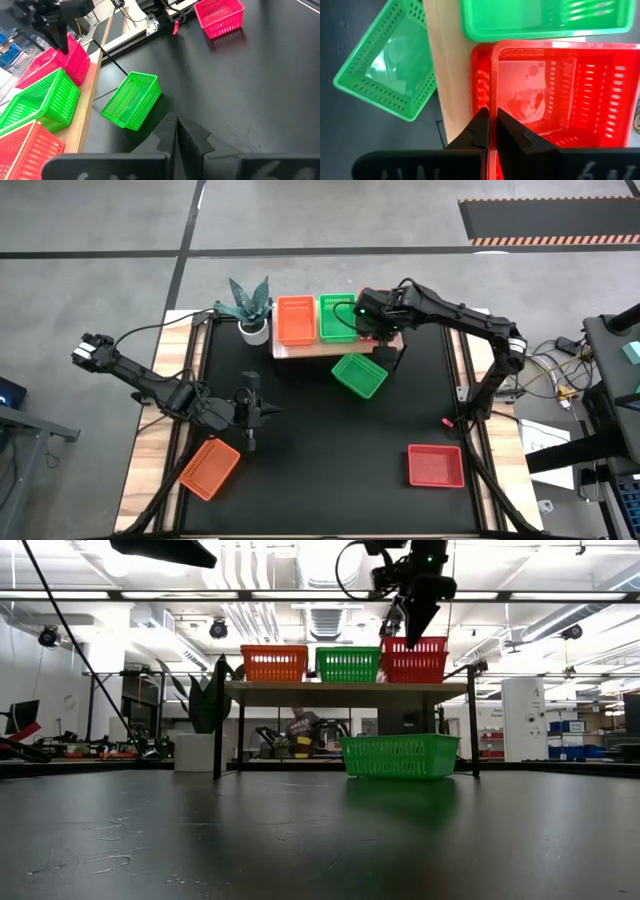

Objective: Stack baskets on shelf by color
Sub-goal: Stack the top red bin on top of the red bin on the shelf

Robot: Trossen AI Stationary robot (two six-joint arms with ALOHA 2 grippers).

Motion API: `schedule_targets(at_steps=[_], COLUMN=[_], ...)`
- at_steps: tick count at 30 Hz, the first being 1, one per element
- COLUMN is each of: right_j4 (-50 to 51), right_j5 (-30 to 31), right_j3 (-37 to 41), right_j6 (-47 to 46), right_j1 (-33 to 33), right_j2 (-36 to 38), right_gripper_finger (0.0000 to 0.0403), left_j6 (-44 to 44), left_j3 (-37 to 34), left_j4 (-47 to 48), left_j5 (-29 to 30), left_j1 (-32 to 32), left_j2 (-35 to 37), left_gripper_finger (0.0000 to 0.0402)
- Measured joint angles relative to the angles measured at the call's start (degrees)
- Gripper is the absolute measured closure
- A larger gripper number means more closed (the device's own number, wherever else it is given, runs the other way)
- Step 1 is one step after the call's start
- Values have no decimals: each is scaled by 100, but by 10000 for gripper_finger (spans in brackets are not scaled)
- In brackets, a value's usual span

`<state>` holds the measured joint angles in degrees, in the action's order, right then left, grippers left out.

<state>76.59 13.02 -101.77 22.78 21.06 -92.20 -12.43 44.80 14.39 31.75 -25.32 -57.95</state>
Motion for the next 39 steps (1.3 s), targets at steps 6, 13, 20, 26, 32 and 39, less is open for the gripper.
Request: schedule_targets(at_steps=[6,13,20,26,32,39], right_j4=[218,278,321,318,320,508], right_j5=[8,22,-14,-5,35,46], right_j3=[-27,-18,-9,-9,-9,-48], right_j6=[84,270,330,335,303,119], right_j1=[-2,-2,-2,-2,-2,-4], right_j2=[-191,-167,-20,69,78,80], right_gripper_finger=[392,392,391,371,340,319], left_j6=[0,-2,-2,-2,-2,-4], left_j3=[0,0,0,0,0,0], left_j4=[2,3,3,3,4,4], left_j5=[-2,0,0,-2,0,0], left_j1=[-1,1,2,2,0,1], left_j2=[0,0,0,0,0,0], left_gripper_finger=[402,402,402,402,402,402])
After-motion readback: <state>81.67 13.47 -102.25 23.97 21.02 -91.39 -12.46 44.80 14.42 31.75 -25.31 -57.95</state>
